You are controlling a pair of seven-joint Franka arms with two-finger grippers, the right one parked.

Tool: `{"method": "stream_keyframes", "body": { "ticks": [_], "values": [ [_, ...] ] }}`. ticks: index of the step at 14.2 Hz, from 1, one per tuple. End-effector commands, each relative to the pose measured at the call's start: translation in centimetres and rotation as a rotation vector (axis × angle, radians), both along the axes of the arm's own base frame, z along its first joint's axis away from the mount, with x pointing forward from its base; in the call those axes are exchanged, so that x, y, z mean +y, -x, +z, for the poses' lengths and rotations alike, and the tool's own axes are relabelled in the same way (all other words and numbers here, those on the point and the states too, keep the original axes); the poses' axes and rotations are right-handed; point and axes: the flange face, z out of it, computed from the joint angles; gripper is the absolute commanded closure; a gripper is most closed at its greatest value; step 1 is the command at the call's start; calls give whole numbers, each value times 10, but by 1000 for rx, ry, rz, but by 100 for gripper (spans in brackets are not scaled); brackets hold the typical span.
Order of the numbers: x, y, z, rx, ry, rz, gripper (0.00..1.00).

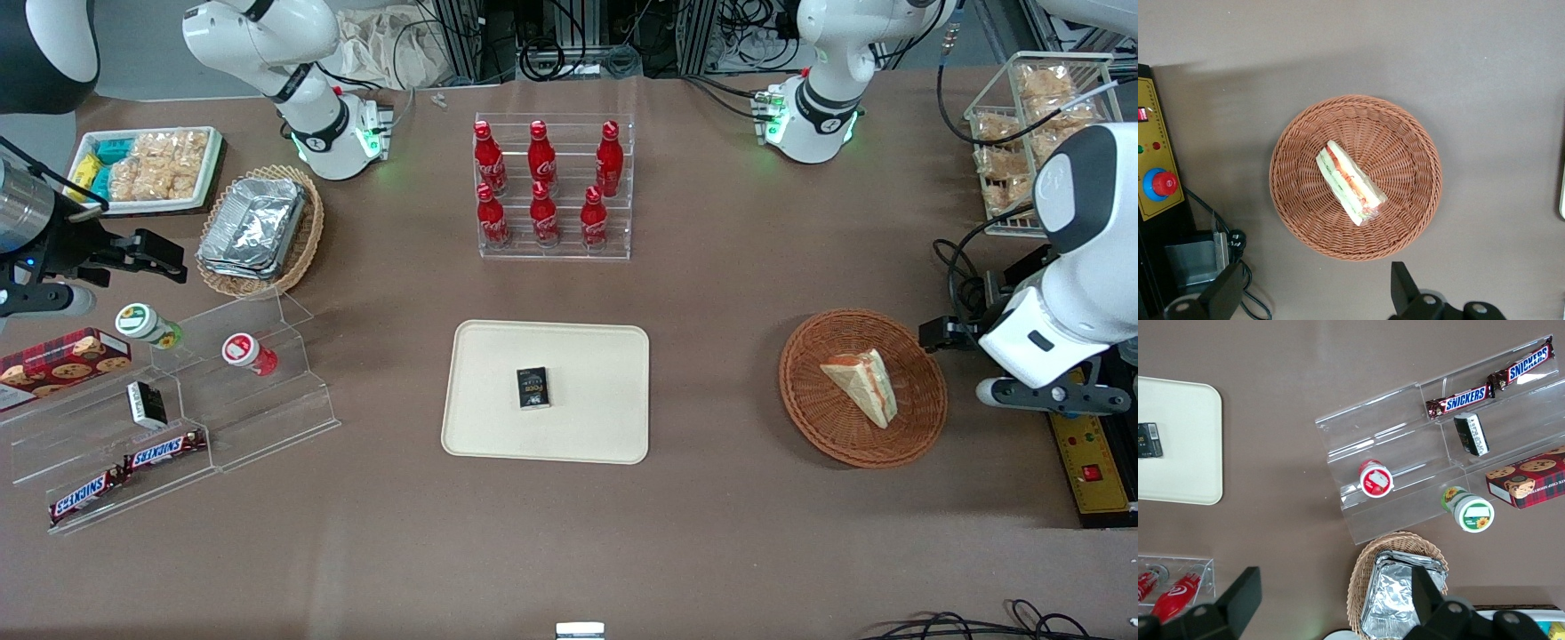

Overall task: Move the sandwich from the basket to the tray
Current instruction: 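Move the left gripper down over the sandwich in the wicker basket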

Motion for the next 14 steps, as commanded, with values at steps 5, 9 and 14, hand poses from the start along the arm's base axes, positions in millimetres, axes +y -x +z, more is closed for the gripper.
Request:
{"method": "stream_keyframes", "body": {
  "ticks": [5,9,14],
  "values": [
    [-1,3,-8,50,82,115,0],
    [-2,7,-76,-9,25,472,0],
    [26,27,-159,-67,12,571,0]
  ]
}}
